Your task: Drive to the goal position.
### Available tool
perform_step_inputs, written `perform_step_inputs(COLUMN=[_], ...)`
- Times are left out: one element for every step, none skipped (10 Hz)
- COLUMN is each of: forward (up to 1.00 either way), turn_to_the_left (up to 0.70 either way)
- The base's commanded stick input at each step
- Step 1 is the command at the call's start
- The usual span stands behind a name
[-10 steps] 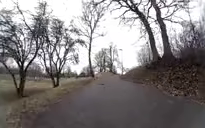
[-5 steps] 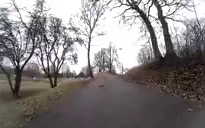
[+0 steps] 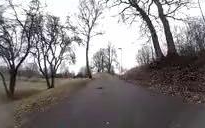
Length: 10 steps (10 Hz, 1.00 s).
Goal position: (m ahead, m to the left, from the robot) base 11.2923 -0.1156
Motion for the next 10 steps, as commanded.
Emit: perform_step_inputs(forward=[1.0, 1.0, 1.0, 1.0, 1.0, 1.0, 1.0, 1.0, 1.0, 1.0], turn_to_the_left=[0.0, 0.0, 0.0, 0.0, 0.0, 0.0, 0.0, 0.0, 0.0, 0.0])
